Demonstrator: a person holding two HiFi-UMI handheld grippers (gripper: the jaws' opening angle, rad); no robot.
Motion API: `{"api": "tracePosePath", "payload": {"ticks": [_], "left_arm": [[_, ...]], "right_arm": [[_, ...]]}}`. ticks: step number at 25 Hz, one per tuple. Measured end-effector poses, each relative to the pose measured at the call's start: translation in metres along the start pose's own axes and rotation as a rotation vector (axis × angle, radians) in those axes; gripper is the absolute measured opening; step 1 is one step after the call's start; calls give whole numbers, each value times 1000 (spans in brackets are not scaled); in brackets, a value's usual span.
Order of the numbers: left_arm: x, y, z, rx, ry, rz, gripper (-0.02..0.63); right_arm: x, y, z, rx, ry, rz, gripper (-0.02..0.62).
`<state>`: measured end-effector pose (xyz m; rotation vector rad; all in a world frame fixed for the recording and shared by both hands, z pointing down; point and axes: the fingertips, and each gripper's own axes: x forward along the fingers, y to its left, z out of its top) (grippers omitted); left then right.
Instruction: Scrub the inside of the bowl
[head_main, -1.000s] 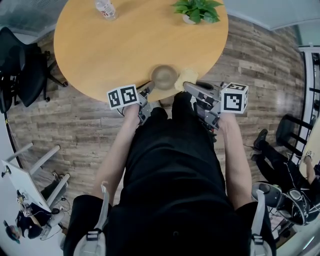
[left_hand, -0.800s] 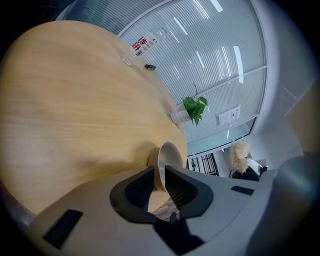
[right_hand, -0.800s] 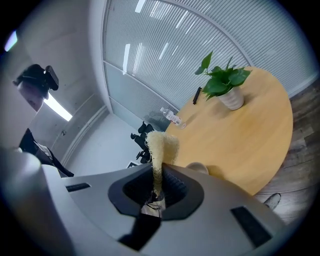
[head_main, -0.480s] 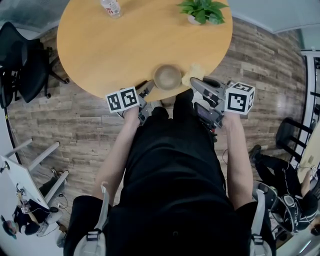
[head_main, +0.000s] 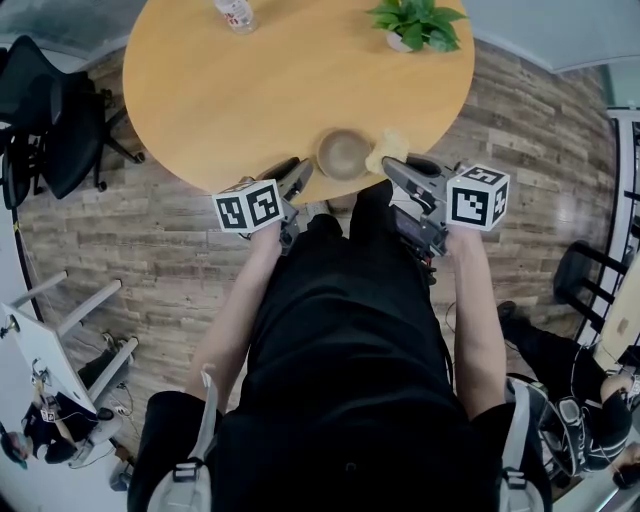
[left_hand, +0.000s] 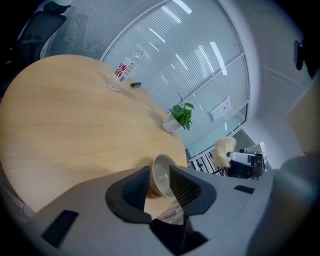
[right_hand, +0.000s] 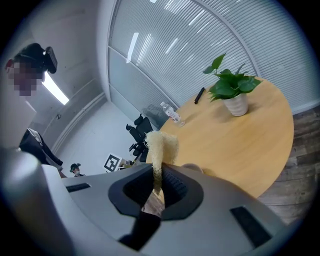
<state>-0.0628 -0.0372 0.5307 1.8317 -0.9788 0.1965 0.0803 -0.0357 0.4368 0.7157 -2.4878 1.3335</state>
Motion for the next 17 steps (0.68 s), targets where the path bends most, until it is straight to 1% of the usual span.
{"api": "tracePosePath", "payload": {"ticks": [6,8,10,11,17], "left_arm": [[-12,-30,19,125,-35,-39,109],[-14,-39,26,156,-57,-67,63],[-16,-46,32,180,-82,-91,39],[-17,-49,33,188,-89,-100,21],[-18,-54,33,185,-86,-128,12]], "right_arm": [[5,3,-2,-49,25,-18,35],[6,3,-3,-61,34,-23,35],[7,3,-4,-63,37,-25,35],[8,3,-5,-62,38,-26,35],[7,4,-6,-69,43,-32,35]]}}
